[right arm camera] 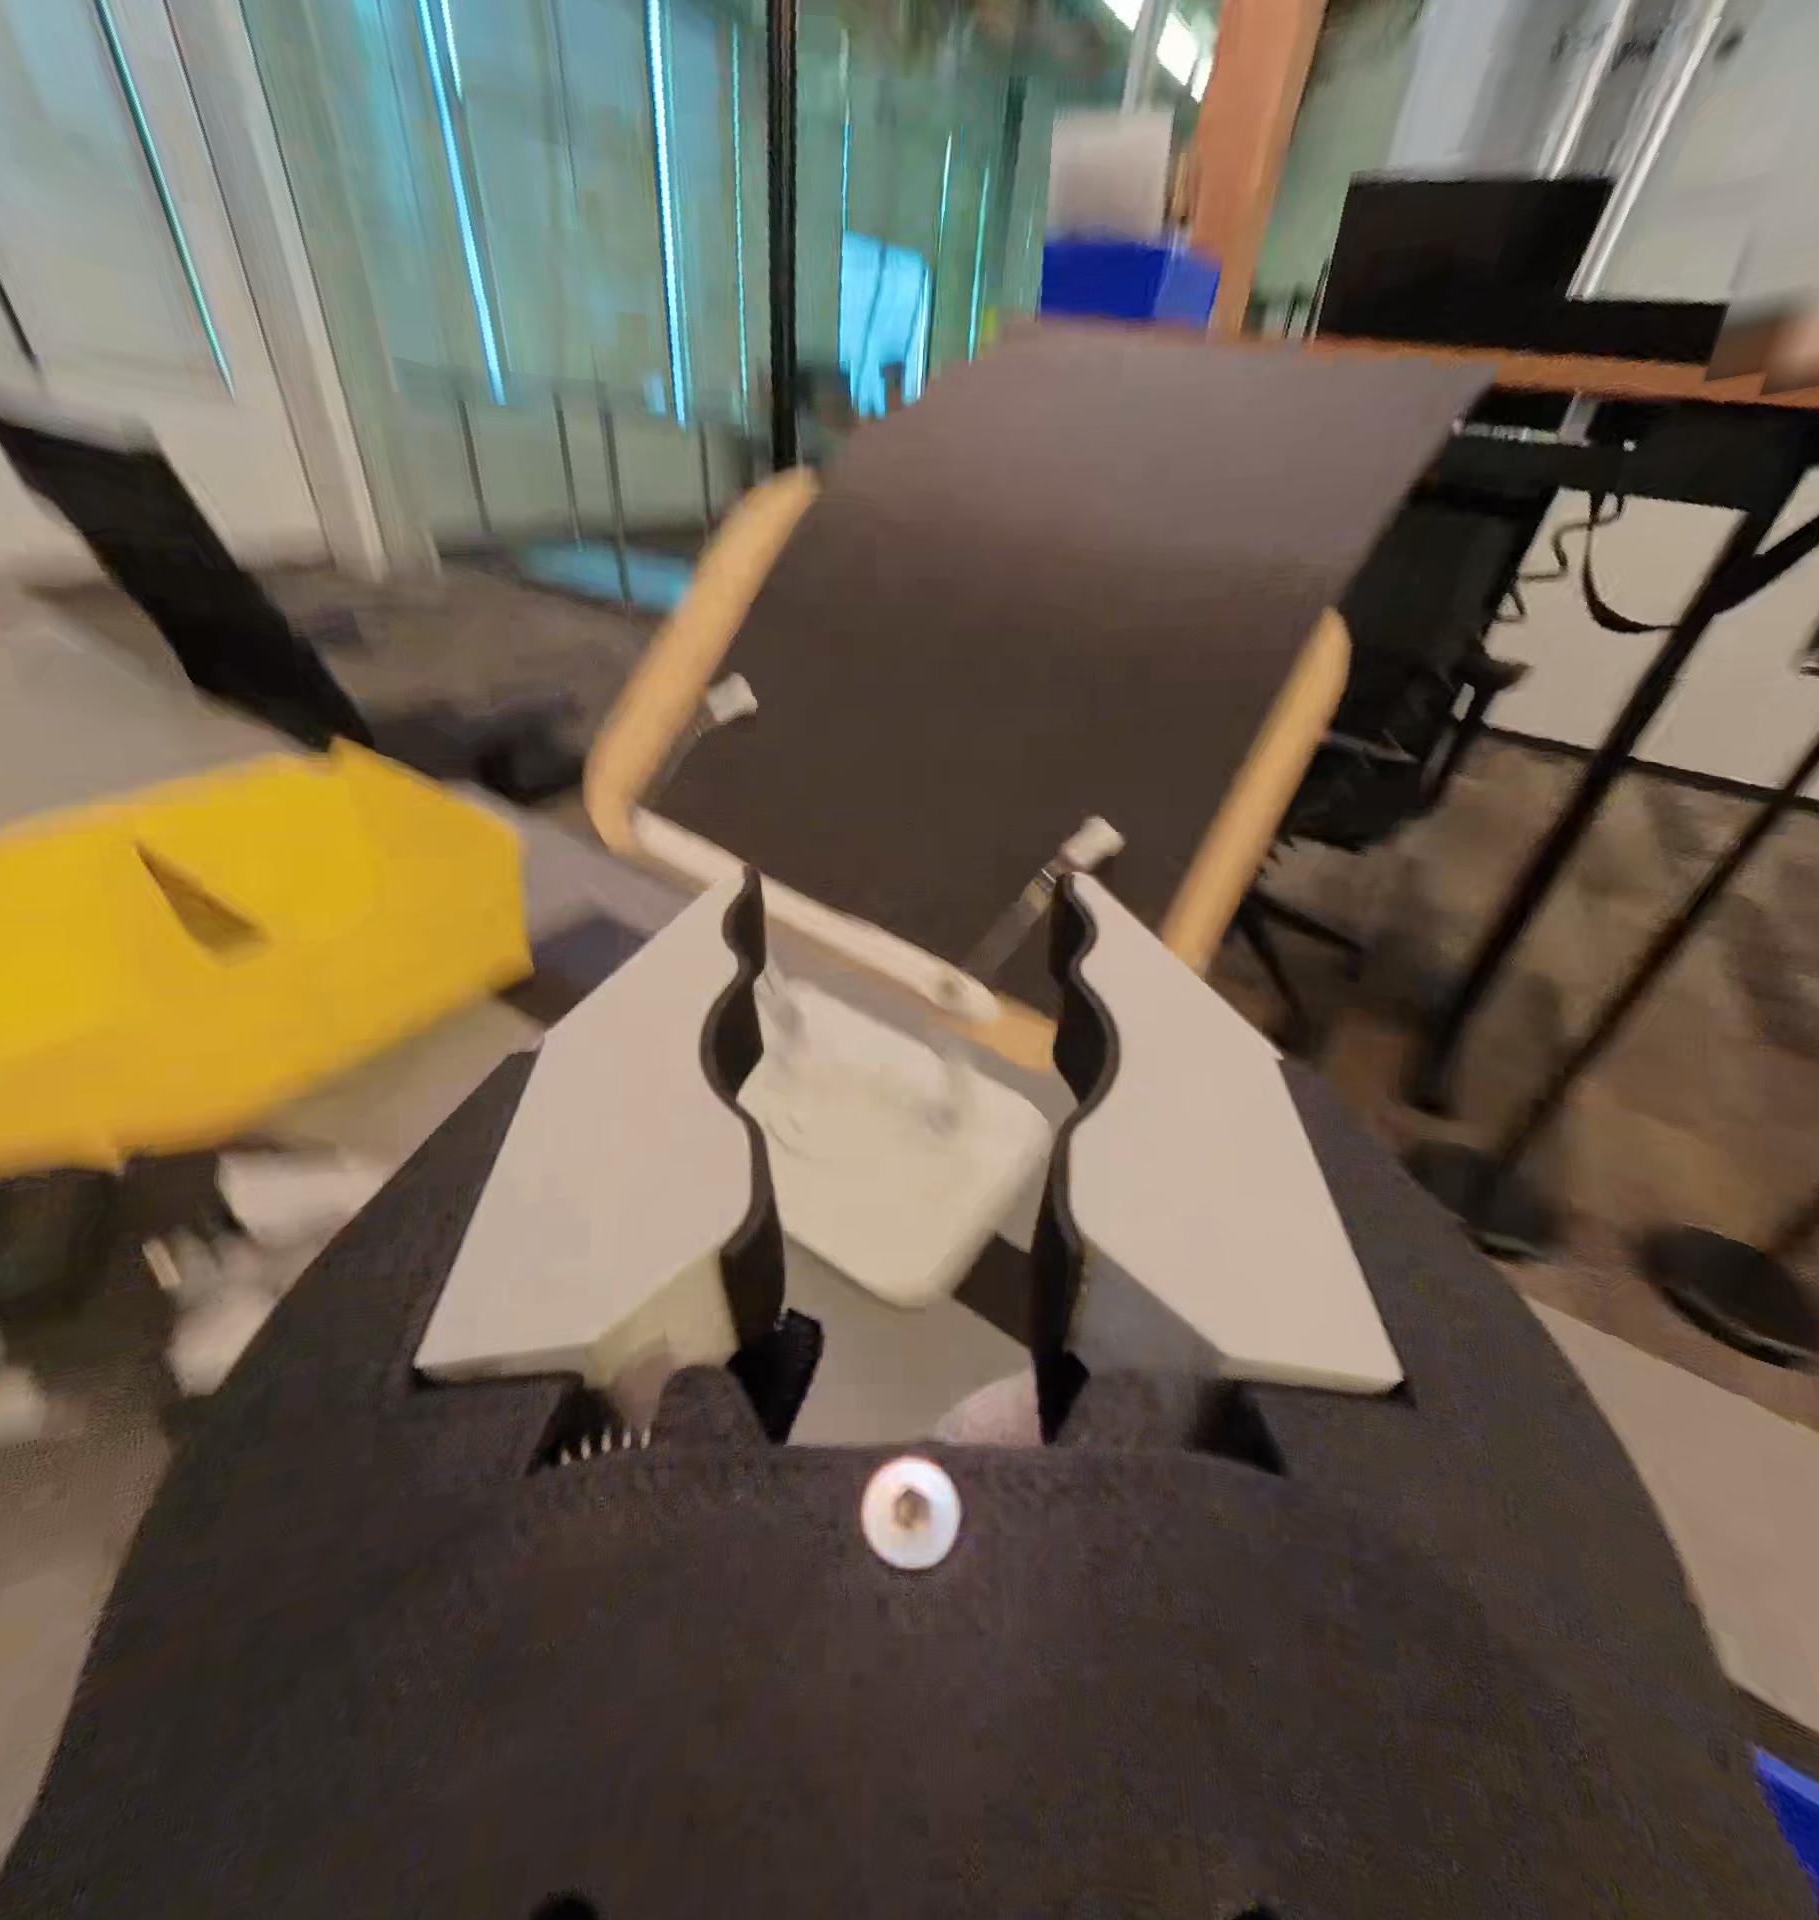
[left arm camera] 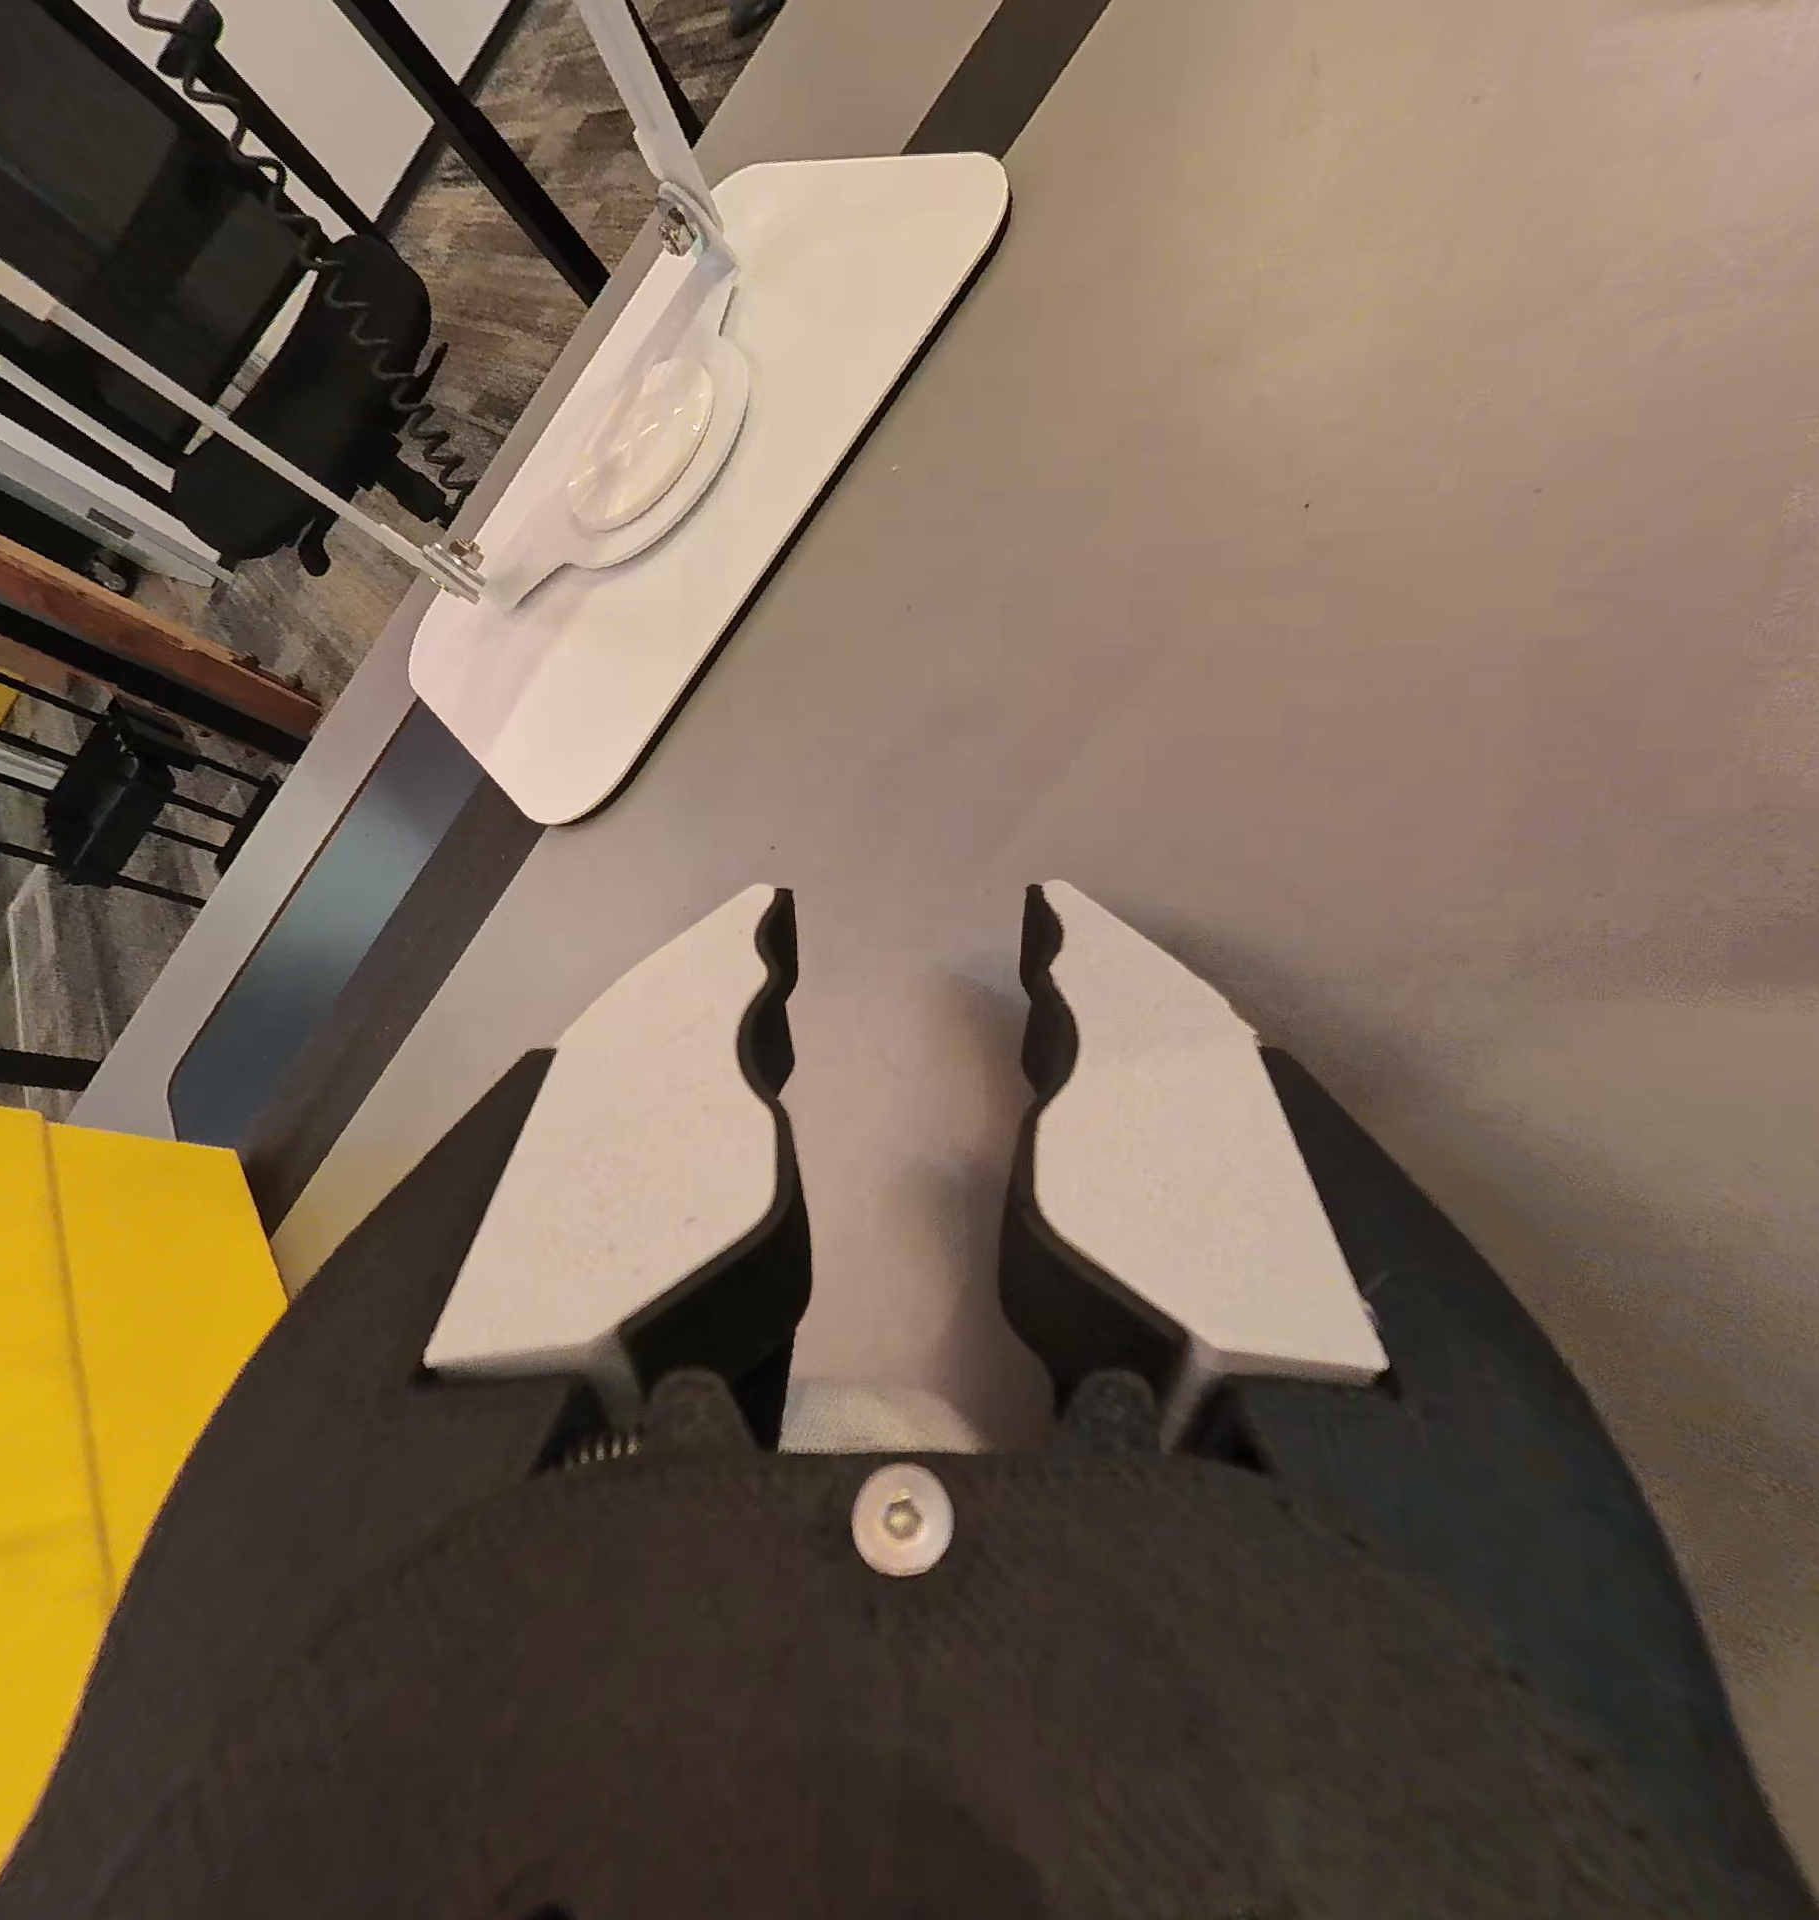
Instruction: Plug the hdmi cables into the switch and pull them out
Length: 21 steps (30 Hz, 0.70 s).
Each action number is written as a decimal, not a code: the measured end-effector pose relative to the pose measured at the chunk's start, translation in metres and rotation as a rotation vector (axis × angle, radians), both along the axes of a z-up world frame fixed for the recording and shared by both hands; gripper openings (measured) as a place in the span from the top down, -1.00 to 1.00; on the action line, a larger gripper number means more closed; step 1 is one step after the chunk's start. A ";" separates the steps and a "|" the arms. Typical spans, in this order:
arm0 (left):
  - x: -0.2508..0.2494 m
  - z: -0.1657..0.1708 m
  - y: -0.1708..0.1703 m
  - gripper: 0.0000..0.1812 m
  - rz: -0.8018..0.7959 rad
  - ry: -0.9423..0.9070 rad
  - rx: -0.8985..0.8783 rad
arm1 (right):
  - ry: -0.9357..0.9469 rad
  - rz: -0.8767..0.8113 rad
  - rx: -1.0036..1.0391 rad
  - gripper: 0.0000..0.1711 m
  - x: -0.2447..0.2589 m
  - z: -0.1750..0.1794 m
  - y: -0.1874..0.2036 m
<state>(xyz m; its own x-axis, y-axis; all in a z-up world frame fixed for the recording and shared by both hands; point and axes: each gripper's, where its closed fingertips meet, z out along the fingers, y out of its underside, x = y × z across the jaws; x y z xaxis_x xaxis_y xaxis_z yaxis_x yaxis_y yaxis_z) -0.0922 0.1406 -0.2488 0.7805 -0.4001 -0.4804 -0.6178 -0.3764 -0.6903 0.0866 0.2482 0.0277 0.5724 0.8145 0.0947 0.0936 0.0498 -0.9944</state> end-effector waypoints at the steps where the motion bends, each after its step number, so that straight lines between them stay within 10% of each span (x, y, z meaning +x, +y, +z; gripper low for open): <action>1: 0.000 0.000 0.000 0.54 0.002 -0.001 0.000 | 0.110 0.009 -0.016 0.43 -0.024 0.005 -0.005; 11: -0.003 0.002 0.004 0.51 0.014 -0.022 0.000 | 0.764 0.078 0.266 0.58 -0.098 0.091 -0.016; 21: -0.005 0.003 0.008 0.51 0.032 -0.004 0.018 | 0.663 0.144 0.527 0.51 -0.128 0.107 -0.043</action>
